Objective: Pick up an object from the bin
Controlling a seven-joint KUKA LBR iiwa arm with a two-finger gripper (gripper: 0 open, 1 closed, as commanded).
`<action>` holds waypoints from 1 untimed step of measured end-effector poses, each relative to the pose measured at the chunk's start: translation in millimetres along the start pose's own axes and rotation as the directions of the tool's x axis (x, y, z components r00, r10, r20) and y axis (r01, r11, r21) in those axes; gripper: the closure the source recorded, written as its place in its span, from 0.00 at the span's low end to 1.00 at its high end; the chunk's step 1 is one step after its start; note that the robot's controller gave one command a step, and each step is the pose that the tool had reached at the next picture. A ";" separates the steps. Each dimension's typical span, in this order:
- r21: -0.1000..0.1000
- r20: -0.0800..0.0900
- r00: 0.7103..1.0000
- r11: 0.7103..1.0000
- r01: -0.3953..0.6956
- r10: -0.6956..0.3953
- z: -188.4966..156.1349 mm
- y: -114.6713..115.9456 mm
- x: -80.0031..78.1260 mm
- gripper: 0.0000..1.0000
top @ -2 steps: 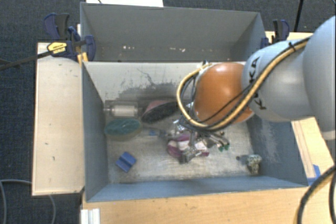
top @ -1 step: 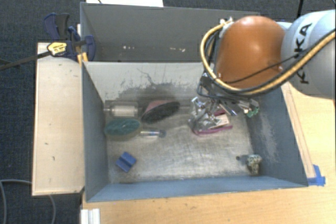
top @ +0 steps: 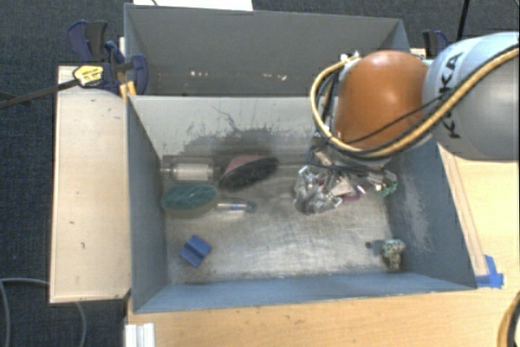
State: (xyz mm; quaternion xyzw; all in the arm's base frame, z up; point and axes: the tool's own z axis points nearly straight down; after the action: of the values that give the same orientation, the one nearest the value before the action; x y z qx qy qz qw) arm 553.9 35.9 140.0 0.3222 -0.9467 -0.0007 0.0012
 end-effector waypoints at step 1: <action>0.001 0.004 1.000 1.000 -0.002 0.002 -3.2 0.7 -1.4 0.00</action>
Offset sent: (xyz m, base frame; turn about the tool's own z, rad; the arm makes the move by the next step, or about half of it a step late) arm 0.0000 0.0000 0.0000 0.0000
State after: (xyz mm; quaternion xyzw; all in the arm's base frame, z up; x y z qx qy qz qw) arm 554.5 37.3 143.1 0.3211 -0.9470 -0.0007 -0.0010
